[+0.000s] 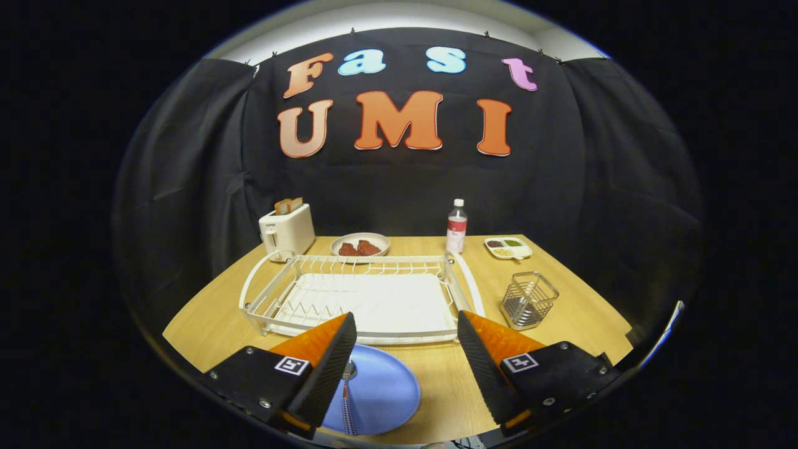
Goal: Take the plate from the dish rack, then take the spoon from the basket and place it into the plate.
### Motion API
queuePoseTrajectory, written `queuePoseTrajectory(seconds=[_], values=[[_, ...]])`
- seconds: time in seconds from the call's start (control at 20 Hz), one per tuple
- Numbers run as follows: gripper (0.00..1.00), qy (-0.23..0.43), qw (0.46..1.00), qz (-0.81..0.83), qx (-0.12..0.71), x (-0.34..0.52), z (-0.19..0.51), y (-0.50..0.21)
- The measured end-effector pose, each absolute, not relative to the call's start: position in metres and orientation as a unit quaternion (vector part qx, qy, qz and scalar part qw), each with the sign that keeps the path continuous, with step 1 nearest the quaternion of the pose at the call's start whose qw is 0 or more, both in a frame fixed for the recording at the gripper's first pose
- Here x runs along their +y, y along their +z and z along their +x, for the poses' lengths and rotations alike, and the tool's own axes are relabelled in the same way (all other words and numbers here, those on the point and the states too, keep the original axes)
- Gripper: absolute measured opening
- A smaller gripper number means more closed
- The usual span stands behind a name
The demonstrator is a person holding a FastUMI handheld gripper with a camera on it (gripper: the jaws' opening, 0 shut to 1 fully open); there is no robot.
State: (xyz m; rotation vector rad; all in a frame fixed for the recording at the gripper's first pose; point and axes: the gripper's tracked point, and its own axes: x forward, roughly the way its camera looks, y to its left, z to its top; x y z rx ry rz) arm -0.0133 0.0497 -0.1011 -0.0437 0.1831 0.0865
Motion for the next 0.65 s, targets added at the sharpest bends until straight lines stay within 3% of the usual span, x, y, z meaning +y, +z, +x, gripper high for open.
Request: queuePoseTrajectory(seconds=[0.65], values=[[0.98, 0.014, 1.000, -0.026, 0.012, -0.027, -0.009, 0.011]])
